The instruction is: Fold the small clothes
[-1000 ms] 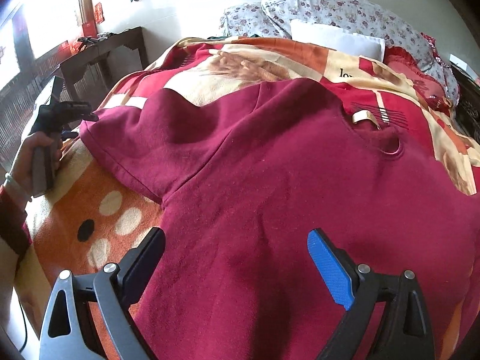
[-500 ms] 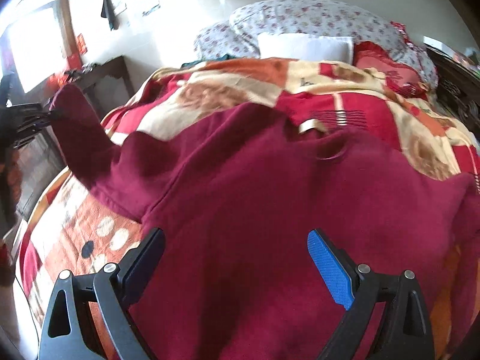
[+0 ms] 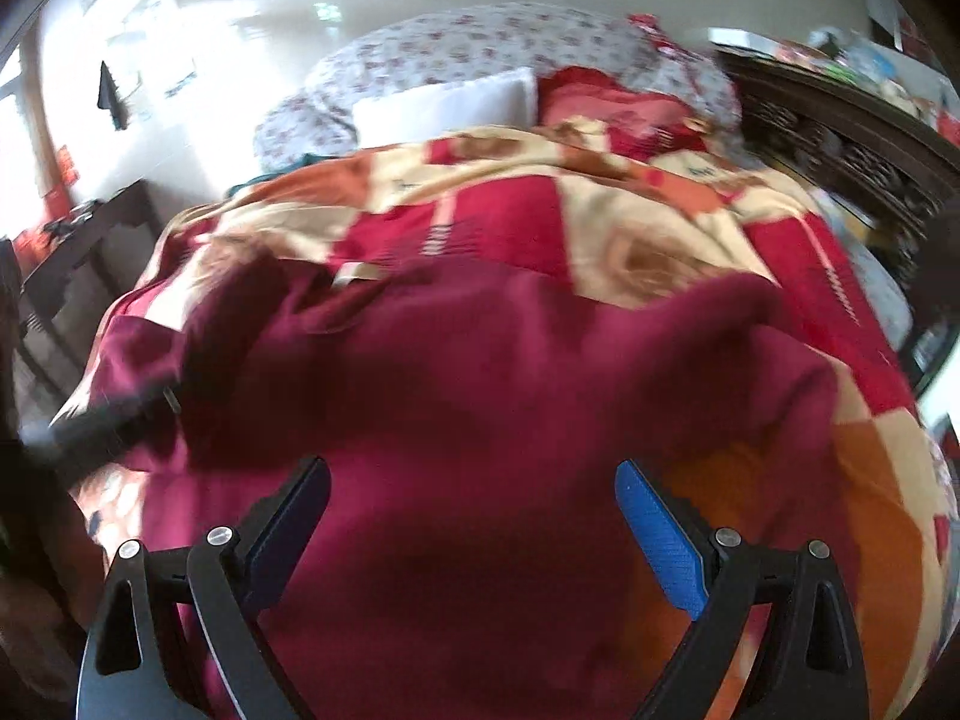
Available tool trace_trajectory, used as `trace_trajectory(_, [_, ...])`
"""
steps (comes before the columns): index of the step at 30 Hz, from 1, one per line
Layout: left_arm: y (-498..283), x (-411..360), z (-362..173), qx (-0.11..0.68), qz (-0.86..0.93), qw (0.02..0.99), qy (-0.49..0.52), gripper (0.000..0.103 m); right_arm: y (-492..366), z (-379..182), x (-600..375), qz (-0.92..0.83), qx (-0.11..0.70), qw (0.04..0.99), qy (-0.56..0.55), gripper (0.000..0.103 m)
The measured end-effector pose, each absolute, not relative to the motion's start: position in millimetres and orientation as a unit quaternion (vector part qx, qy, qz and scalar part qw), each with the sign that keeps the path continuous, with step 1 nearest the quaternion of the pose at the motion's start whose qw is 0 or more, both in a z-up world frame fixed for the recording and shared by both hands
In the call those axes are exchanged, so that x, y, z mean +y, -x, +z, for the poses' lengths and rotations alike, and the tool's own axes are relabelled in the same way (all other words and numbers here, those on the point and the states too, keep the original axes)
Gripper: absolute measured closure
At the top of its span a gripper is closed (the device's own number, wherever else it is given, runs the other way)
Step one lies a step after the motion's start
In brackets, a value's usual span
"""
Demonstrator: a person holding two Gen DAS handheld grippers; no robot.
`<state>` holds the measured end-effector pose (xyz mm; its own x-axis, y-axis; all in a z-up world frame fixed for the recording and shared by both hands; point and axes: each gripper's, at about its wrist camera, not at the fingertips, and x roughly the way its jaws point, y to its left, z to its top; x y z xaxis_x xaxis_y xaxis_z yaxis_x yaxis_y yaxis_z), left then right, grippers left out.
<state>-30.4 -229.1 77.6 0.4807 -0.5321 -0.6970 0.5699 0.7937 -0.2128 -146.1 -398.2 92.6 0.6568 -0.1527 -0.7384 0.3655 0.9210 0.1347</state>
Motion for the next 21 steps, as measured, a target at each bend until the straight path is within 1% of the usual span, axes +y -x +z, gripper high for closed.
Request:
trace_trajectory(4, [44.3, -262.2, 43.0, 0.424, -0.330, 0.841, -0.055, 0.095, 150.2, 86.5, -413.4, -0.146, 0.389, 0.895, -0.161, 0.005])
trace_trajectory(7, [45.6, -256.9, 43.0, 0.429, -0.337, 0.835, -0.064, 0.093, 145.8, 85.8, -411.3, -0.135, 0.385, 0.897, -0.169, 0.004])
trace_trajectory(8, [45.8, -249.2, 48.9, 0.434, -0.342, 0.831, -0.063, 0.085, 144.0, 85.6, -409.2, -0.131, 0.385, 0.898, -0.168, 0.004])
trace_trajectory(9, [47.2, -238.6, 54.7, 0.437, -0.345, 0.829, -0.060, 0.071, 140.5, 85.9, -405.6, -0.123, 0.383, 0.900, -0.167, 0.004])
trace_trajectory(10, [50.1, -222.9, 64.6, 0.428, -0.348, 0.832, -0.053, 0.065, 137.1, 86.5, -402.8, -0.118, 0.382, 0.901, -0.165, 0.003])
trace_trajectory(11, [53.4, -211.9, 72.3, 0.414, -0.346, 0.840, -0.052, 0.055, 134.0, 85.4, -399.4, -0.116, 0.382, 0.902, -0.164, 0.003])
trace_trajectory(12, [56.4, -196.6, 82.2, 0.396, -0.338, 0.852, -0.056, 0.049, 129.1, 85.0, -397.4, -0.113, 0.381, 0.903, -0.162, 0.002])
trace_trajectory(15, [58.0, -154.1, 101.7, 0.367, -0.310, 0.875, -0.066, 0.047, 111.5, 80.8, -391.3, -0.103, 0.386, 0.902, -0.163, 0.002])
trace_trajectory(20, [38.9, -88.6, 114.7, 0.353, -0.241, 0.903, -0.048, 0.047, 77.4, 68.2, -379.1, -0.088, 0.388, 0.905, -0.147, 0.003])
trace_trajectory(21, [32.8, -77.3, 115.0, 0.353, -0.225, 0.907, -0.041, 0.047, 69.4, 64.7, -374.4, -0.079, 0.387, 0.908, -0.136, 0.012])
